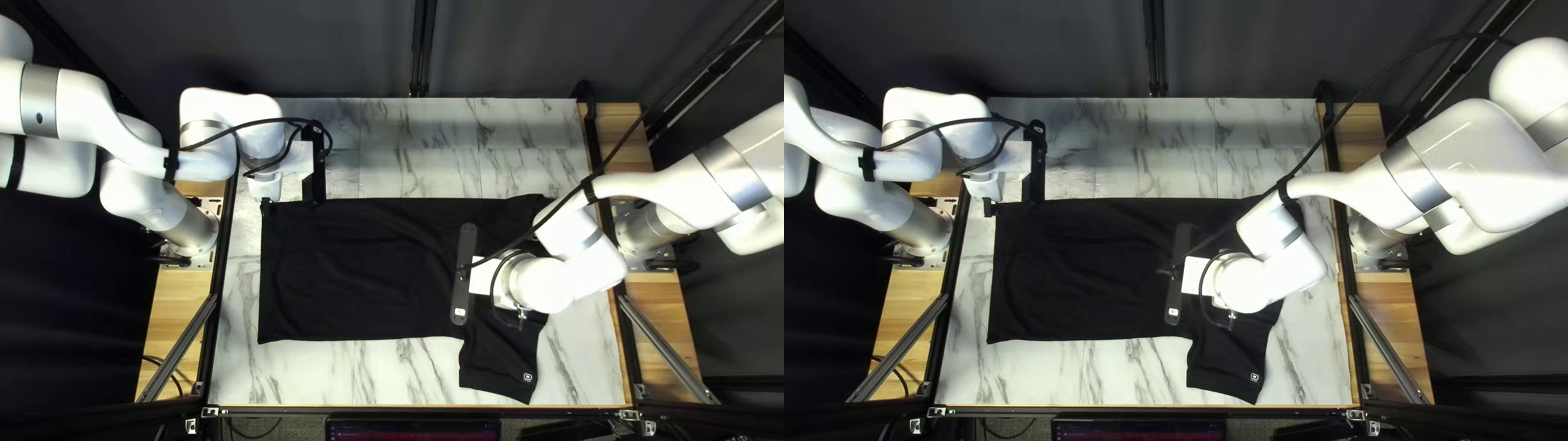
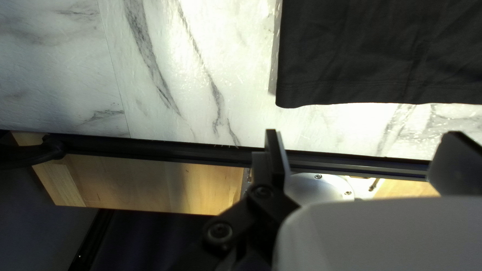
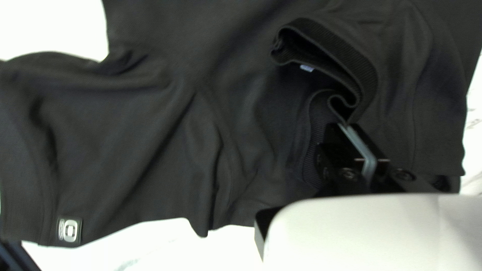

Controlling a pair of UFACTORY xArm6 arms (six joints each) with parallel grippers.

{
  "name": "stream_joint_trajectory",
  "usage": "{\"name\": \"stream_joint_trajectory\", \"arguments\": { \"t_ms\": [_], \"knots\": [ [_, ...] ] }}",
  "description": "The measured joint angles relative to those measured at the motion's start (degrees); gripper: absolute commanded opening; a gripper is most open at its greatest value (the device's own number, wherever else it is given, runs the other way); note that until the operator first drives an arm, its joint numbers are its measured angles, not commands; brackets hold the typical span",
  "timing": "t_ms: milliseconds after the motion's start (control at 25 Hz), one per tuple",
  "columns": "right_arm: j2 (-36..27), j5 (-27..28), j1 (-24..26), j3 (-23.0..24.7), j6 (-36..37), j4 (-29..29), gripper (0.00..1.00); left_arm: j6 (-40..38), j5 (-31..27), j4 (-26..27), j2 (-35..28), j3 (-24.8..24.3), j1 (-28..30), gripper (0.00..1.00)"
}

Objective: Fold t-shirt

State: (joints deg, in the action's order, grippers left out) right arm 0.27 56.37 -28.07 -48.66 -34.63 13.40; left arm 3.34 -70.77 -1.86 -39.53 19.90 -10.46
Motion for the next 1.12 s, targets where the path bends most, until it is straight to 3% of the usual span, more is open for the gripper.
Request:
{"name": "stream_joint_trajectory", "arguments": {
  "t_ms": [240, 600, 760, 1120],
  "knots": [
    [2.09, -2.63, 1.16, 0.29, 7.09, -2.64, 0.00, 0.00, 0.00, 0.00, 0.00, 0.00, 0.00, 1.00],
    [-4.47, -8.30, 10.46, 11.69, 19.35, -4.34, 0.00, 0.00, 0.00, 0.00, 0.00, 0.00, 0.00, 1.00],
    [-8.26, -8.74, 14.90, 15.54, 22.39, -2.99, 0.00, 0.00, 0.00, 0.00, 0.00, 0.00, 0.00, 1.00],
    [-10.90, -9.81, 21.40, 18.67, 22.89, 4.09, 0.00, 0.00, 0.00, 0.00, 0.00, 0.00, 0.00, 1.00]
  ]
}}
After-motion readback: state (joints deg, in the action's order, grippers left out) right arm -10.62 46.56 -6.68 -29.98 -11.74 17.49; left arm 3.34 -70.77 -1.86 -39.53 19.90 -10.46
